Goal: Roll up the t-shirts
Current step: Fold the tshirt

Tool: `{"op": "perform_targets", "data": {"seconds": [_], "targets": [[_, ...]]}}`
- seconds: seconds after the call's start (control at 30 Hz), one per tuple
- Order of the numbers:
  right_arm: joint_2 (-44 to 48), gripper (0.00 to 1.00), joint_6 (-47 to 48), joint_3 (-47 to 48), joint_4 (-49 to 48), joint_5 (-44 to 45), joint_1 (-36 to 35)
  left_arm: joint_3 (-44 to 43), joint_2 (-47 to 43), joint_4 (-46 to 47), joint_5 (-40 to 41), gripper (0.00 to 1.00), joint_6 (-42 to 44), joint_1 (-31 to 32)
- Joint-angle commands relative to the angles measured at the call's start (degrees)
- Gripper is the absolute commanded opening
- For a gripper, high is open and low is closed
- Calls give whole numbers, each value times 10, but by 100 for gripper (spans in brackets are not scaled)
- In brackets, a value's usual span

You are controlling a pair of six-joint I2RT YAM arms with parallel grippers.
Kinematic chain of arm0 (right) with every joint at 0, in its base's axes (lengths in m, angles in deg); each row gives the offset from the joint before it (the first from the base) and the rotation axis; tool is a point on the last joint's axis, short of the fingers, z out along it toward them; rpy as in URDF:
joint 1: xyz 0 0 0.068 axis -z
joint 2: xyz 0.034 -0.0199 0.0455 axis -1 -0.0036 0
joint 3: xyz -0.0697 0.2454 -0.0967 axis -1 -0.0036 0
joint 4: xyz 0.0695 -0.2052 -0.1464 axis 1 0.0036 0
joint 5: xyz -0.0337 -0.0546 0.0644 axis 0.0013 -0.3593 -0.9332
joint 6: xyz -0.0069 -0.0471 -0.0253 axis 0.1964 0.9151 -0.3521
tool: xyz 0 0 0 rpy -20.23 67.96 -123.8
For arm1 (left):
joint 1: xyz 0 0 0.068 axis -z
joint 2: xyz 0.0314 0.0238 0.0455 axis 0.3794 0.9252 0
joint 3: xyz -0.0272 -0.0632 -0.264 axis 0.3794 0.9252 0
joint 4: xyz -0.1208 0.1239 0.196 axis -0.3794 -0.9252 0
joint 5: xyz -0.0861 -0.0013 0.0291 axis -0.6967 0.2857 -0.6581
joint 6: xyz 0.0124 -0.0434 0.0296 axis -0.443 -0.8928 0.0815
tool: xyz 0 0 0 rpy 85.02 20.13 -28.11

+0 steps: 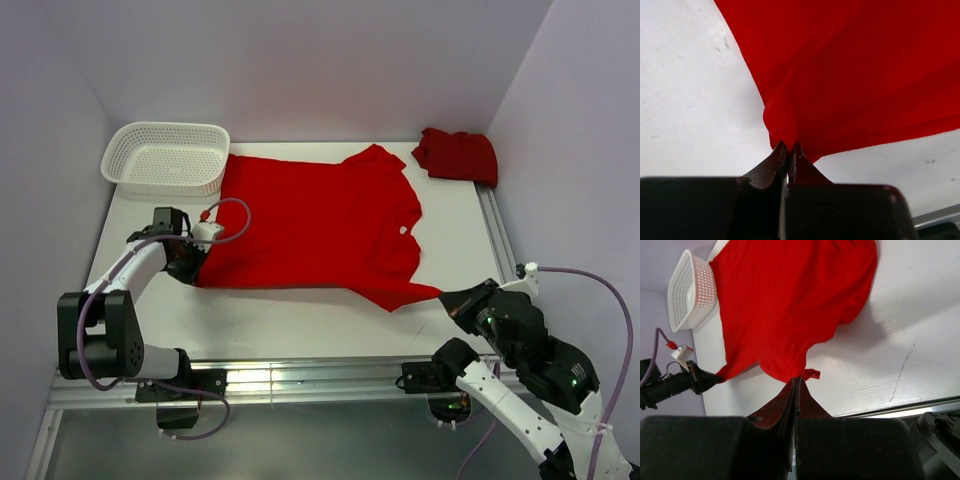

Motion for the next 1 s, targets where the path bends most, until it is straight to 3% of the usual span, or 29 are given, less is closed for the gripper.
{"op": "perform_targets", "data": {"seconds": [0.0, 0.07, 0.3, 0.37, 0.57, 0.7, 0.97], "targets": [[11, 0, 9, 26, 33, 21, -3, 14, -26, -27, 8, 6, 15, 0], [9, 0, 13, 16, 23, 17, -3, 17, -28, -26, 4, 11, 12, 1], [-5, 0, 23, -22, -18, 4, -2, 4, -60, -45, -29, 48, 0, 0], [-10, 0, 23, -29, -27, 4, -2, -7, -78, -63, -34, 52, 0, 0], [-10, 0, 23, -49, -50, -1, -2, -12, -93, -99, -39, 52, 14, -1], [-11, 0, 26, -53, -49, 2, -2, 8, -88, -101, -54, 41, 32, -1], [-10, 0, 28, -55, -48, 4, -2, 23, -53, -88, -64, 39, 14, -1]]}}
